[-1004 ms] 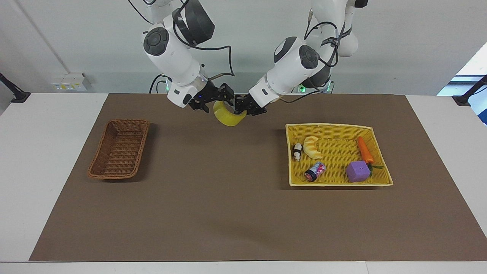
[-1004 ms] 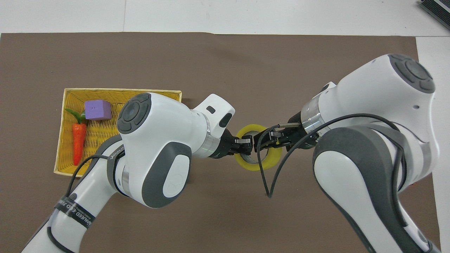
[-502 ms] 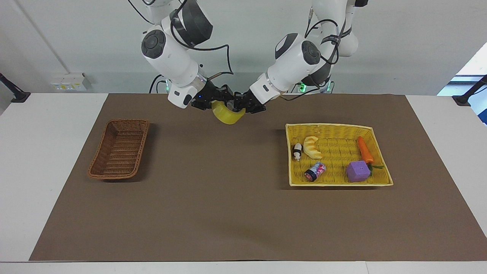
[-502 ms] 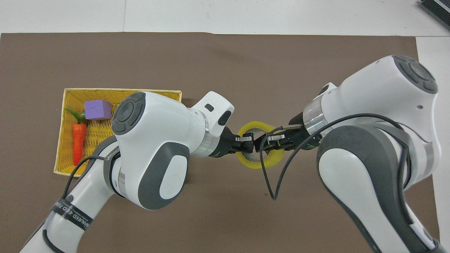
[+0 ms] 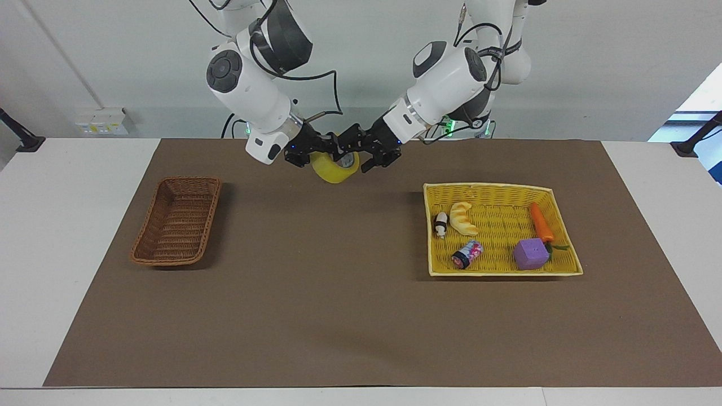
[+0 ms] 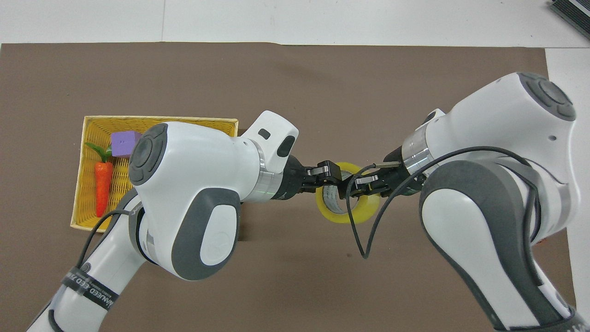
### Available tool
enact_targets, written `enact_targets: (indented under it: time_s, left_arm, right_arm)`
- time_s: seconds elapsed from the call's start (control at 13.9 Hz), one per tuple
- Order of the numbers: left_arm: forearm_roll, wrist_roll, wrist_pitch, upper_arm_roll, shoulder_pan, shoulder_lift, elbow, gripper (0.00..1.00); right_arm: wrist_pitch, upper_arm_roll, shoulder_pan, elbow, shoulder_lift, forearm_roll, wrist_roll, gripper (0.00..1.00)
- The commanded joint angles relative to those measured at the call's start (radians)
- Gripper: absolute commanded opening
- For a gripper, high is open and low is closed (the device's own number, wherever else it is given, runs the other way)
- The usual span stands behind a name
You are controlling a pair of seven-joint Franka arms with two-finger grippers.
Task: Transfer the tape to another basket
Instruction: 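Grasp the tape with the right gripper while the left gripper holds it, then open the left gripper and withdraw while the right gripper carries the tape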
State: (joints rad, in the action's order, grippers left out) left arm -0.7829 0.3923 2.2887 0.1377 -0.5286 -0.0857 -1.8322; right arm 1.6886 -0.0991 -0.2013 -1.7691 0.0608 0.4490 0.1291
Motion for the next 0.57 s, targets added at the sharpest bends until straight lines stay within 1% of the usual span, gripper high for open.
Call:
enact_targets:
  time_s: [0.0, 0.29, 0.5]
  left_arm:
    - [-0.029, -0.012, -0.026, -0.016, 0.01, 0.056, -0.044, 1.0]
    - [0.002, -0.039, -0.188, -0.023, 0.128, 0.072, -0.039, 1.0]
    - [0.126, -0.056, -0.253, -0.024, 0.211, 0.078, -0.032, 1.0]
  right_arm:
    - [-0.006, -0.005, 0.045, 0.019, -0.001, 0.016, -0.017, 0.0]
    - [-0.069, -0.005, 0.166, 0.045, -0.001, 0.016, -0.139, 0.0]
    - [-0.087, 0.001, 0.279, 0.04, -0.001, -0.022, -0.255, 0.0]
